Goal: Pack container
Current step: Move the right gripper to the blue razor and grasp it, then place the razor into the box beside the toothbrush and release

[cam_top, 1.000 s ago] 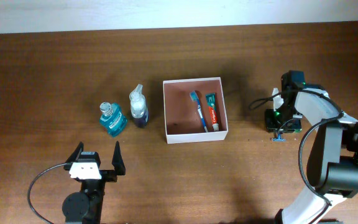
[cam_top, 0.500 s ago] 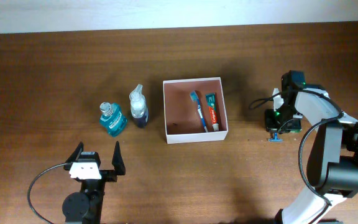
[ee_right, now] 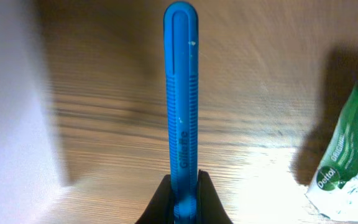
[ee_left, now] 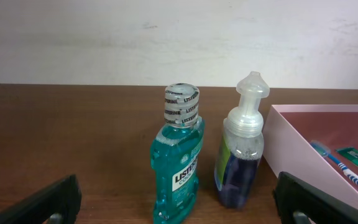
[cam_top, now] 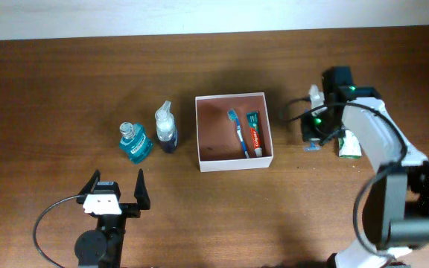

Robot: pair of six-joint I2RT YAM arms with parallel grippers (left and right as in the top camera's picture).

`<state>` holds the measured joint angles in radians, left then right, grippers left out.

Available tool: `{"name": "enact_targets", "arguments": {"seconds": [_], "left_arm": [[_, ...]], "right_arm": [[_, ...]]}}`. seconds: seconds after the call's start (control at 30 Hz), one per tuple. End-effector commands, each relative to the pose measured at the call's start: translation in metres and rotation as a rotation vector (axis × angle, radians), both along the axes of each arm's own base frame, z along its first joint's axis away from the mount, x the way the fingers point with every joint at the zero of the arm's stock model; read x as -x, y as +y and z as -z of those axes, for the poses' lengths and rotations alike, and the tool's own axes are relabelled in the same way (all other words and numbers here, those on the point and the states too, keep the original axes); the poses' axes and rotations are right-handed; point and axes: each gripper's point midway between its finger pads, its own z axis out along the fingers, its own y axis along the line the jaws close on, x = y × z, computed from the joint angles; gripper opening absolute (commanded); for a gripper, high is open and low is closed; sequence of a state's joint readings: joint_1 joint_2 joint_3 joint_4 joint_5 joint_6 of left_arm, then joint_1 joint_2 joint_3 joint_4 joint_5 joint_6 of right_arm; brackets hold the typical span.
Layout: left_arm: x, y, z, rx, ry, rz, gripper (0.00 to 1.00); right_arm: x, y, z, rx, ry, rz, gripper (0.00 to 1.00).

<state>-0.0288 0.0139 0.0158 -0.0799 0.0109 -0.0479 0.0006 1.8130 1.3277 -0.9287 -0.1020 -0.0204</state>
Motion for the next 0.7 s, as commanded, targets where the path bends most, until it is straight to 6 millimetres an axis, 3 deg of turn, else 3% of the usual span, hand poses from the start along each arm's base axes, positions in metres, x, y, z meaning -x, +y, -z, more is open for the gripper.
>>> {"name": "enact_targets", "arguments": {"seconds": [0.0, 0.1, 0.23, 0.5, 0.67], "left_arm": [[0.000, -0.002, 0.002, -0.011, -0.001, 0.012, 0.99], [0.000, -0.002, 0.002, -0.011, -0.001, 0.012, 0.99], [0.000, -0.002, 0.002, -0.011, -0.001, 0.012, 0.99], [0.000, -0.002, 0.002, -0.011, -0.001, 0.012, 0.99], [0.000, -0.002, 0.002, -0.011, -0.001, 0.012, 0.99]], "right_arm": [[-0.015, 0.032, -0.055, -0.039, -0.153, -0.026, 0.04], [-0.016, 0.054, -0.080, -0.058, -0.216, -0.046, 0.04], [-0.010, 0.078, -0.094, -0.086, -0.244, -0.057, 0.04], [-0.003, 0.134, -0.085, -0.118, -0.237, -0.139, 0.04], [-0.008, 0.146, -0.074, -0.081, -0.244, -0.117, 0.04]]}}
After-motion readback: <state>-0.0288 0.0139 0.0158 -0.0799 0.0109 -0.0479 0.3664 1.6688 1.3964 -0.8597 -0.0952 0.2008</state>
